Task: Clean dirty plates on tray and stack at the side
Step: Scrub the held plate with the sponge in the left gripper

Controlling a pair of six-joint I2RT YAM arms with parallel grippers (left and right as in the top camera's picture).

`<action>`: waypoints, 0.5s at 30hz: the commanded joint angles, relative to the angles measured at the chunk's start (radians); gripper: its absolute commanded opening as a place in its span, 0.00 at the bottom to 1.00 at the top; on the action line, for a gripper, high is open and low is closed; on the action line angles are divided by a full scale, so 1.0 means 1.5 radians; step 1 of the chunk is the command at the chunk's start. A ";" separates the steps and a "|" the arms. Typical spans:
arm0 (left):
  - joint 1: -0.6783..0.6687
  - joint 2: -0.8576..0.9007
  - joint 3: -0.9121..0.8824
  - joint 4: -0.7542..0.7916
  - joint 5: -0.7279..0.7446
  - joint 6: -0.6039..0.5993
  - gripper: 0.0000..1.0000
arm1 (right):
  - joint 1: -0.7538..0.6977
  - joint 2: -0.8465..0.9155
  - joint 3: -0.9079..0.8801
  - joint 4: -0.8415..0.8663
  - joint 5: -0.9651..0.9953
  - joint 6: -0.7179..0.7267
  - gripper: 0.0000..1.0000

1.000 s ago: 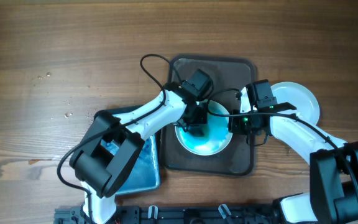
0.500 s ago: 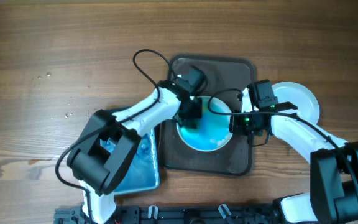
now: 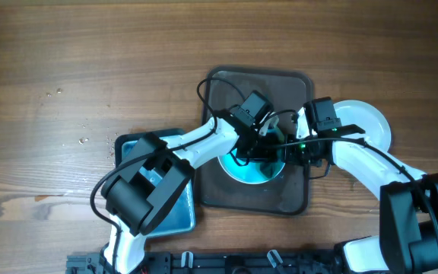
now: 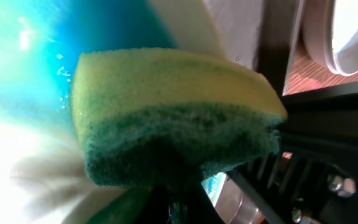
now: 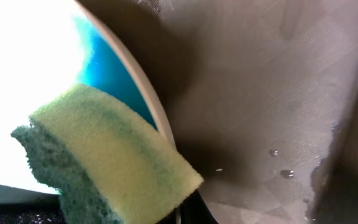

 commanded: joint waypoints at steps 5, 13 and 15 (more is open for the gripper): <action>0.067 0.006 -0.015 -0.177 -0.134 0.005 0.04 | 0.009 0.027 -0.018 -0.005 0.040 -0.002 0.04; 0.120 -0.048 -0.015 -0.280 -0.429 0.002 0.04 | 0.009 0.027 -0.018 -0.005 0.038 -0.002 0.04; 0.119 -0.059 -0.015 -0.288 -0.469 0.002 0.04 | 0.009 0.027 -0.018 -0.005 0.038 -0.002 0.04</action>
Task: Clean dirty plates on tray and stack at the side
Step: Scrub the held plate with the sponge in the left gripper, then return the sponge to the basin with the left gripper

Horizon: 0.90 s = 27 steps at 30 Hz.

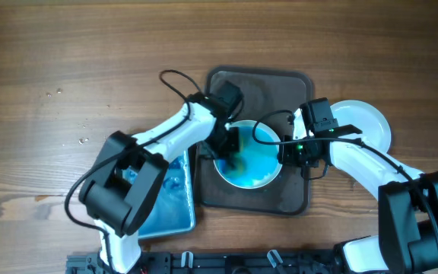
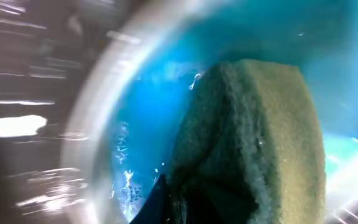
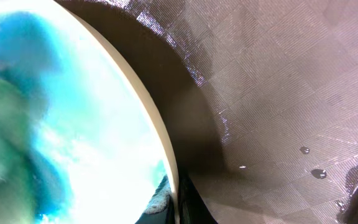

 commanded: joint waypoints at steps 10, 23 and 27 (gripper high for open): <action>0.013 -0.109 -0.023 -0.023 -0.056 -0.026 0.04 | -0.002 0.026 -0.018 -0.005 0.051 -0.003 0.05; 0.158 -0.342 -0.039 -0.198 -0.180 0.020 0.04 | -0.002 0.026 -0.018 0.008 0.077 -0.004 0.04; 0.215 -0.338 -0.141 -0.148 -0.172 -0.002 0.04 | -0.002 0.024 -0.014 0.016 0.098 -0.004 0.04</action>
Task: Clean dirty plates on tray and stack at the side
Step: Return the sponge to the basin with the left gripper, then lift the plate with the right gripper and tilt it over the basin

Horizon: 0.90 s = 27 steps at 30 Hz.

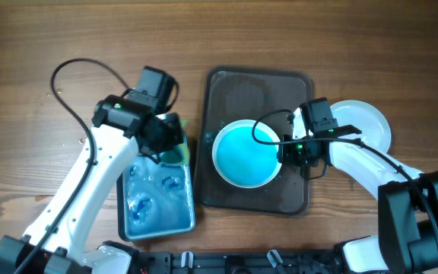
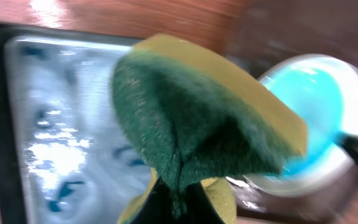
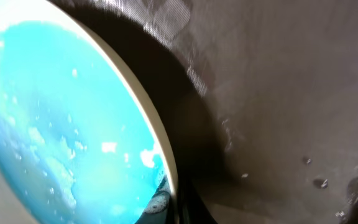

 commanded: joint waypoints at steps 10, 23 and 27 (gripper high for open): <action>0.084 0.007 -0.227 0.126 0.054 0.001 0.29 | 0.054 -0.161 0.092 -0.205 0.117 -0.013 0.04; 0.203 -0.063 0.039 -0.085 0.071 0.018 0.90 | 0.277 -0.143 0.310 -0.440 0.209 -0.019 0.04; 0.255 -0.102 0.090 -0.097 0.091 0.018 1.00 | 0.347 -0.094 0.319 -0.388 0.235 -0.002 0.04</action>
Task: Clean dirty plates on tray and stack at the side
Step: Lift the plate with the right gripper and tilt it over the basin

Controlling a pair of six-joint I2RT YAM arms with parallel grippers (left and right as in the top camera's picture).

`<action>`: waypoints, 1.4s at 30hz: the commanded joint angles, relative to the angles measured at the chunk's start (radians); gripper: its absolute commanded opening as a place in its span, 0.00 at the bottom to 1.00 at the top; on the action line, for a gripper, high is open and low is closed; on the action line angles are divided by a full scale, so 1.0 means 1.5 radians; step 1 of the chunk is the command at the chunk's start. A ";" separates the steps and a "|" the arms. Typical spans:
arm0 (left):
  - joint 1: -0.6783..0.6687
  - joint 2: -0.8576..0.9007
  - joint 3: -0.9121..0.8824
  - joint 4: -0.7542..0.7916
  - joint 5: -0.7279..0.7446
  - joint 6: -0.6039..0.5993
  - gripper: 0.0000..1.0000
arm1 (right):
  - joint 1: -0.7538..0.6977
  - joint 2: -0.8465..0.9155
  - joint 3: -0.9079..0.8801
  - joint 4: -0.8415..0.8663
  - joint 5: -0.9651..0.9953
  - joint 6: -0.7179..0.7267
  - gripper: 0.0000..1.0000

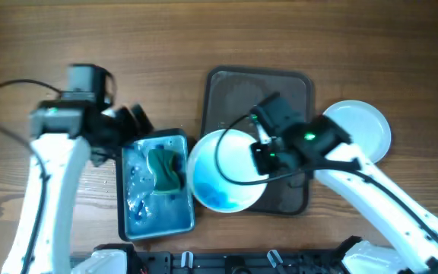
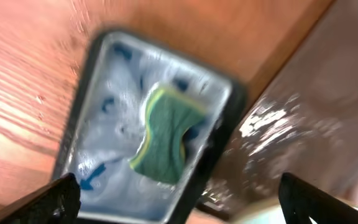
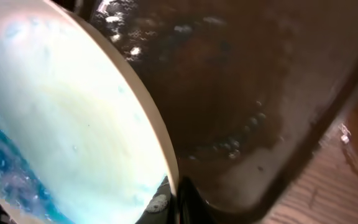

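Observation:
My right gripper (image 1: 262,150) is shut on the rim of a white plate (image 1: 223,179). The plate is lifted and tilted over the left edge of the dark tray (image 1: 280,91), with blue liquid pooled at its low side. In the right wrist view the plate (image 3: 73,124) fills the left, pinched at the bottom rim. The yellow-green sponge (image 1: 166,169) lies in the soapy basin (image 1: 131,221). My left gripper (image 1: 131,120) hangs open above the basin's far end, holding nothing; the sponge (image 2: 163,134) shows below it.
A clean white plate (image 1: 365,125) lies on the wooden table (image 1: 90,46) right of the tray. The basin sits close against the tray's left edge. Cables loop from both arms over the work area.
My left gripper has let the sponge go into the basin and drawn back to the left, open. My right gripper has raised and tilted the plate leftward, off the tray floor.
The sponge, held by my left gripper, was on the blue-wet plate while my right gripper held its rim. Then it was over the plate's left part, then above the basin. Now it lies in the basin and the plate is lifted and tilted.

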 commanded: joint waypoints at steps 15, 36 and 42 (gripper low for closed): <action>0.089 -0.089 0.043 -0.003 -0.024 0.006 1.00 | 0.325 0.094 0.021 0.223 0.470 0.077 0.04; 0.089 -0.089 0.043 -0.003 -0.024 0.006 1.00 | 0.564 0.094 0.021 0.492 0.851 -0.321 0.04; 0.089 -0.089 0.043 -0.003 -0.024 0.006 1.00 | 0.589 0.094 0.021 0.557 0.881 -0.391 0.04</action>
